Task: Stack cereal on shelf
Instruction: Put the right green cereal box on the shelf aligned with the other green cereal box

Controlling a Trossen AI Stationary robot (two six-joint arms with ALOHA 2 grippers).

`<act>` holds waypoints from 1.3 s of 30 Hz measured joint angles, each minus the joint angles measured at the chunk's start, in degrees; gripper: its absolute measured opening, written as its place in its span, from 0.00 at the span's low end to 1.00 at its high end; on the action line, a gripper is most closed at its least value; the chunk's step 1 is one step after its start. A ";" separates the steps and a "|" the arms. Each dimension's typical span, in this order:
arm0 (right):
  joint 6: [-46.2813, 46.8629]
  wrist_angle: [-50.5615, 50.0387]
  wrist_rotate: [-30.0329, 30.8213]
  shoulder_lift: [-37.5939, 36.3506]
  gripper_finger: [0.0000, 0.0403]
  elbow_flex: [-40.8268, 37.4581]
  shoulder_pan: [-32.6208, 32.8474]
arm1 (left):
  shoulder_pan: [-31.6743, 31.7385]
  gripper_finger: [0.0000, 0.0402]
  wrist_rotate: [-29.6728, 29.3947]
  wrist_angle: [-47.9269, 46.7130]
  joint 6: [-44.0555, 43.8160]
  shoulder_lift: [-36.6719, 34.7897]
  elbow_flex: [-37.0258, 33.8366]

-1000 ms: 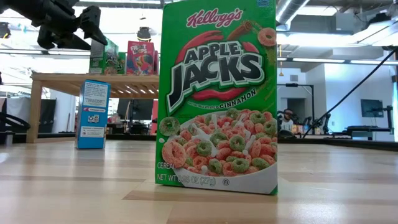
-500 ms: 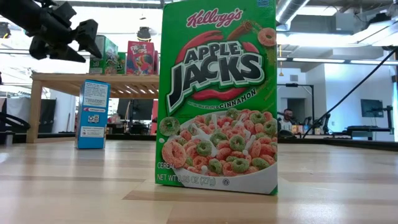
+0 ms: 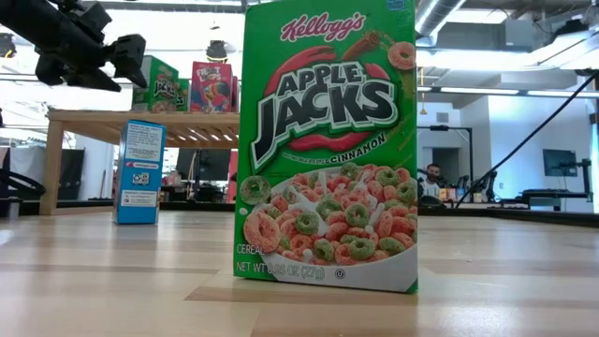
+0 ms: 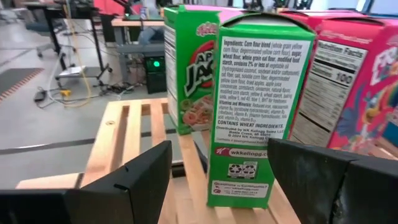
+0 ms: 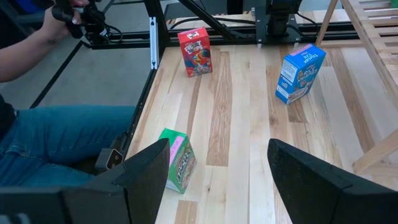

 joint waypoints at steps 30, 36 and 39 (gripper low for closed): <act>0.07 -0.04 0.00 0.00 0.74 0.00 0.00 | 3.63 0.63 1.70 -0.40 3.67 -3.57 -0.04; 0.05 -0.07 0.00 -0.01 0.74 -0.01 0.00 | 3.63 0.63 6.24 1.48 5.72 -6.92 -0.04; 0.04 -0.07 0.00 -0.01 0.74 0.00 0.00 | 3.63 0.63 10.42 1.44 7.25 -7.21 -0.04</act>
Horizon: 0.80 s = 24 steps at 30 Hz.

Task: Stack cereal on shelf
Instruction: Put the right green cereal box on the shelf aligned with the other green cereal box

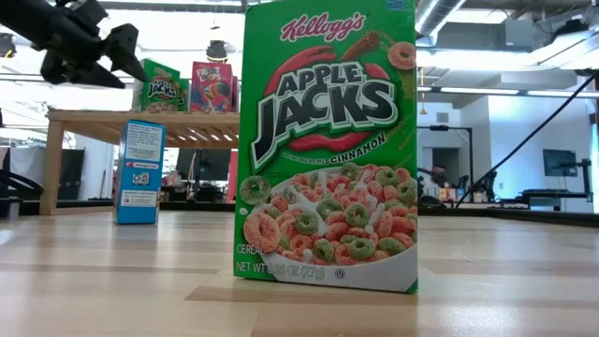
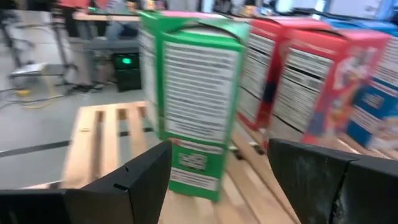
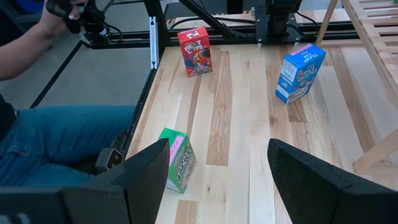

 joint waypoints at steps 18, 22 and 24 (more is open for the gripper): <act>-0.09 0.00 0.00 0.02 0.74 -0.02 0.00 | 0.09 0.63 -10.27 0.00 -3.28 7.91 0.00; -0.11 0.02 0.01 0.02 0.74 -0.02 -0.02 | 0.09 0.63 -11.75 0.00 -3.28 8.36 0.00; -0.11 0.02 0.00 0.00 0.74 -0.02 -0.02 | 0.09 0.63 -12.41 0.00 -3.28 8.35 0.00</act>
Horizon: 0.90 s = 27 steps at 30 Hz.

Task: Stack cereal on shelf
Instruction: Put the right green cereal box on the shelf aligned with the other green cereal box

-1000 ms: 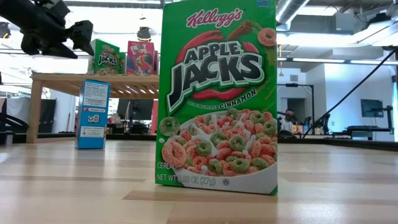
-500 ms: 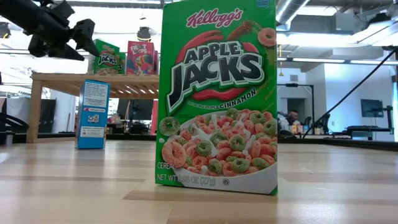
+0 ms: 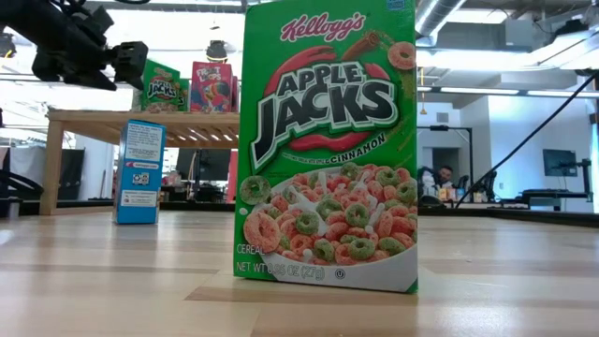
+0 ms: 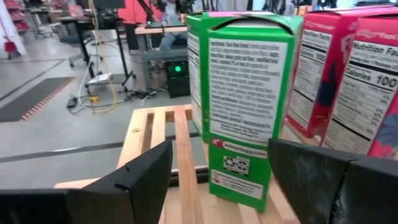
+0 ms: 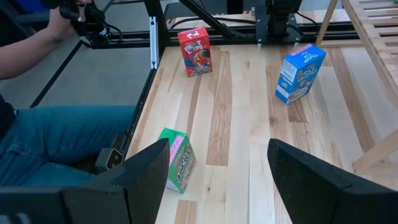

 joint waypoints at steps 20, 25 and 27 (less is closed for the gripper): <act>-0.17 -0.31 0.02 0.00 0.74 0.00 0.00 | 2.90 0.63 3.08 0.00 -2.01 -0.02 0.00; -0.16 -0.31 0.00 0.00 0.74 0.00 0.00 | 6.14 0.63 4.18 0.00 -2.07 -0.02 -0.01; -0.16 -0.31 0.01 0.01 0.74 0.00 0.00 | 7.27 0.63 4.17 0.00 -2.01 -0.02 -0.01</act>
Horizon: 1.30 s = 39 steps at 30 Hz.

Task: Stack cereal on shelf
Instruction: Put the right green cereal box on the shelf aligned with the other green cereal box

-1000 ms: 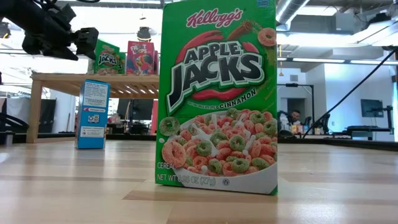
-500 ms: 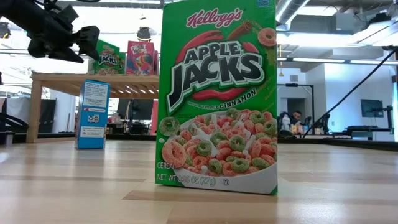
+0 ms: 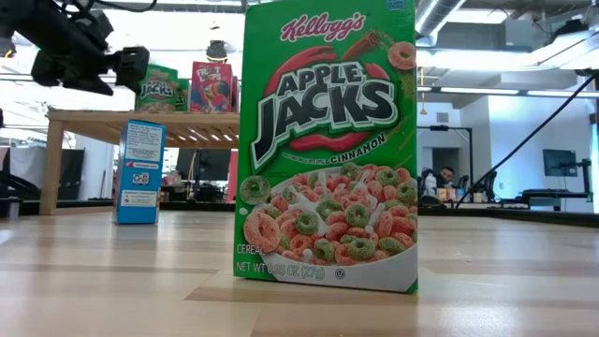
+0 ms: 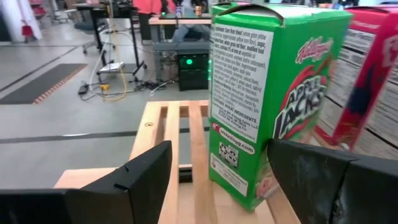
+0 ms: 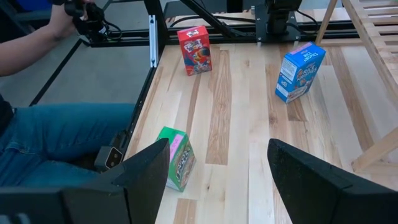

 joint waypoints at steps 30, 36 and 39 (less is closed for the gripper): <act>-0.84 -0.02 0.01 0.00 0.74 0.00 0.00 | 4.24 0.63 4.95 0.32 8.15 -3.54 3.87; -0.82 -0.02 -0.01 -0.01 0.74 0.00 0.00 | 2.97 0.63 6.66 -0.02 12.25 -6.18 7.78; -0.80 -0.04 0.01 0.00 0.74 0.00 0.00 | 2.89 0.63 5.44 0.01 13.40 -6.93 8.87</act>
